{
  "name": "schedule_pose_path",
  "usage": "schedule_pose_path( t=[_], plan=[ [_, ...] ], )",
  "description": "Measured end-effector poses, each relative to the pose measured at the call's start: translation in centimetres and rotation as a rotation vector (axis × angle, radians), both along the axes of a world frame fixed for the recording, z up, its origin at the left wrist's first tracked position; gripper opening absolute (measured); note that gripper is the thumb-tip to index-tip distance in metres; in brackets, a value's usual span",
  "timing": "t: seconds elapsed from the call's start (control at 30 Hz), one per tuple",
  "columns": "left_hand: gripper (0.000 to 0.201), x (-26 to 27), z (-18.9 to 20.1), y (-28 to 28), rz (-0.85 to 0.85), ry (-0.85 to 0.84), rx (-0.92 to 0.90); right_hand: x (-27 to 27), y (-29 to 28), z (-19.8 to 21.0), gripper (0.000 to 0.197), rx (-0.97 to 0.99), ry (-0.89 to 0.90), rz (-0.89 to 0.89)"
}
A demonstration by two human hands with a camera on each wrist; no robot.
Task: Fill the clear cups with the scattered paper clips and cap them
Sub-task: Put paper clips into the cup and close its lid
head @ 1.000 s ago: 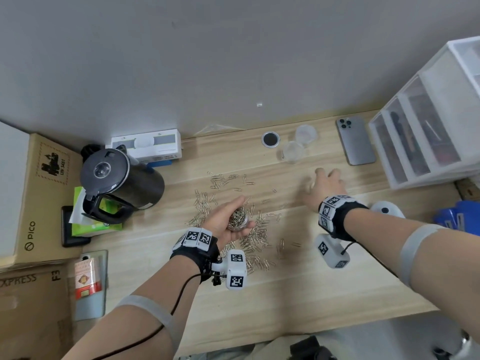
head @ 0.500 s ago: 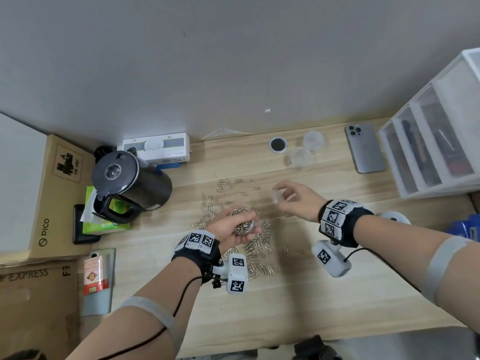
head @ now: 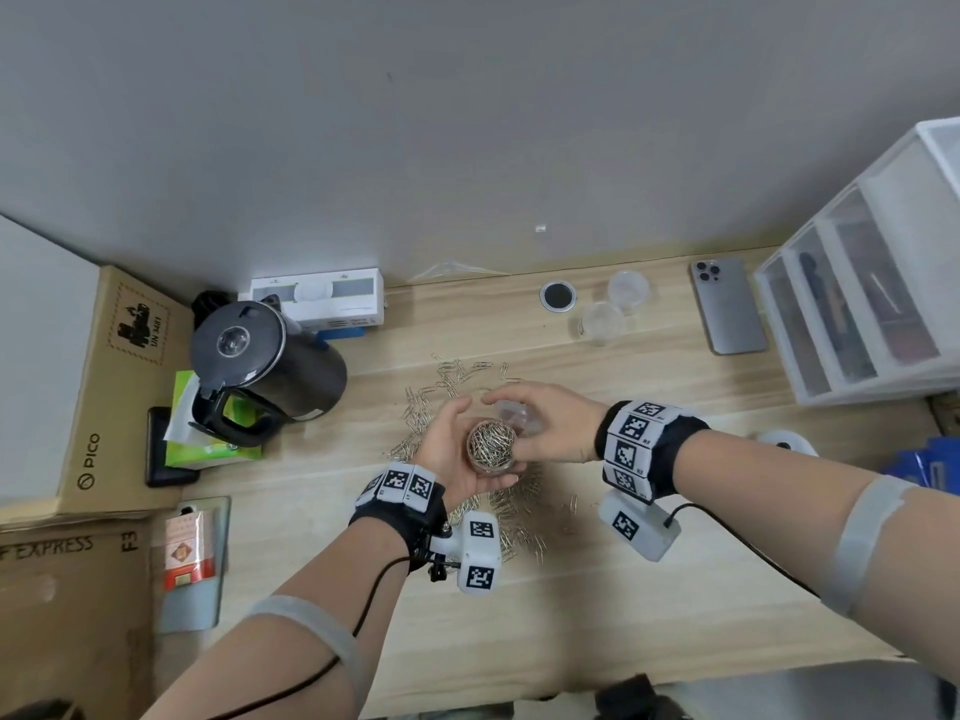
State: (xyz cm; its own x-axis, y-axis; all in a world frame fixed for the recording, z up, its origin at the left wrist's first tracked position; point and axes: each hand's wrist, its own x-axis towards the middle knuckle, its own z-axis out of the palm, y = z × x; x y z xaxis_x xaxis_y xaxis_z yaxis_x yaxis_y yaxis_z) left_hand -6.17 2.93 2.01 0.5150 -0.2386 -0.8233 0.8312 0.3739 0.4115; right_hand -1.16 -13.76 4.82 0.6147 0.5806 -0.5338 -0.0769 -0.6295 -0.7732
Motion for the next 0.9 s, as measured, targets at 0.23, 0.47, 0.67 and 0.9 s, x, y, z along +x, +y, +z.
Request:
schedule_pose_path(
  t=[0.23,0.47,0.67,0.9],
  plan=[
    [0.037,-0.3,0.0,0.3,0.048,0.016,-0.009,0.0,1.2,0.9,0.078,-0.206,-0.167,0.294],
    [0.037,-0.4,0.3,0.4,0.048,0.021,-0.033,0.3,1.6,0.7,0.075,-0.274,-0.316,0.351],
    [0.036,-0.2,0.0,-0.1,0.075,0.009,-0.014,0.3,2.6,1.6,0.052,-0.468,-0.419,0.354],
    [0.041,0.1,0.1,0.3,0.072,0.022,0.071,-0.5,2.7,1.7,0.071,-0.584,-0.548,0.298]
  ],
)
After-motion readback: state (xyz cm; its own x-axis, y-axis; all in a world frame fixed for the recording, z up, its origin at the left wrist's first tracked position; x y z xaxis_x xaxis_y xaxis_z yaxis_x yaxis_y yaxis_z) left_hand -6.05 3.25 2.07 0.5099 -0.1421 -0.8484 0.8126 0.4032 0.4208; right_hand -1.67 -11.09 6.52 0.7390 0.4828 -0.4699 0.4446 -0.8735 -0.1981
